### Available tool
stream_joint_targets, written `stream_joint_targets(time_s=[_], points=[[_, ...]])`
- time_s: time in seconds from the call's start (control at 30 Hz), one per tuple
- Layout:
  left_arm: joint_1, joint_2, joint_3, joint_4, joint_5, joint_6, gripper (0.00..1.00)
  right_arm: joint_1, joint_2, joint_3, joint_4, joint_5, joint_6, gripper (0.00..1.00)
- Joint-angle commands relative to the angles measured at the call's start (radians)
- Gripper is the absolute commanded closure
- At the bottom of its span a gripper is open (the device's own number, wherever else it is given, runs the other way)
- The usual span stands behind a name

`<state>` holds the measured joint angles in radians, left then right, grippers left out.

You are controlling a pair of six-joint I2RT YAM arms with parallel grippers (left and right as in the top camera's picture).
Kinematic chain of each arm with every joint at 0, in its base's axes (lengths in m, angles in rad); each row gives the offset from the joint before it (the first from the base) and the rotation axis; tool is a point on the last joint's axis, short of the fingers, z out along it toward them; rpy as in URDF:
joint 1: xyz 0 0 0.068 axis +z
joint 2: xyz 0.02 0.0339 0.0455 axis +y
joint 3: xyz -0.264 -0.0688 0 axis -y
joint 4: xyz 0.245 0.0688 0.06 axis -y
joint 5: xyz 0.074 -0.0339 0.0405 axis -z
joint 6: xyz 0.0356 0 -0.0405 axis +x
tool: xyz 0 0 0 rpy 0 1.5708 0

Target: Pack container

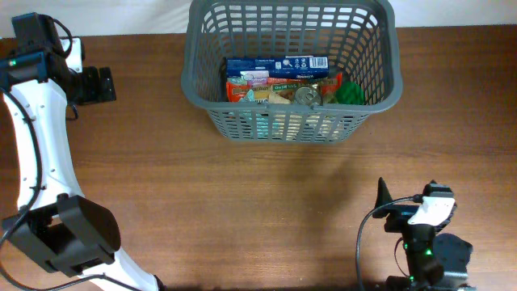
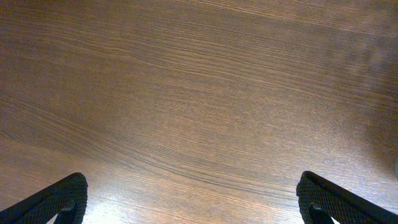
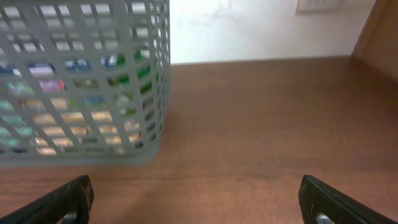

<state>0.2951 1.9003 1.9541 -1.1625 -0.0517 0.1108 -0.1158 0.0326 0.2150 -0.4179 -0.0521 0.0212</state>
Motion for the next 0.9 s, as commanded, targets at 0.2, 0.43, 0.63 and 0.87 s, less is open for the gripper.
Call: stream_joint_targets(time_s=[0.2,0.43,0.63,0.87], points=[[0.002,0.002,-0.003,-0.001,0.011,-0.009,0.01,0.005,-0.029,-0.098,0.025,0.002,-0.005,0.01],[0.002,0.002,-0.003,-0.001,0.011,-0.009,0.01,0.005,-0.029,-0.099,0.029,0.001,-0.005,0.01],[0.003,0.002,-0.003,-0.001,0.011,-0.009,0.01,0.005,-0.029,-0.099,0.029,0.001,-0.005,0.01],[0.002,0.002,-0.003,-0.001,0.011,-0.009,0.01,0.005,-0.029,-0.099,0.029,0.001,-0.005,0.01]])
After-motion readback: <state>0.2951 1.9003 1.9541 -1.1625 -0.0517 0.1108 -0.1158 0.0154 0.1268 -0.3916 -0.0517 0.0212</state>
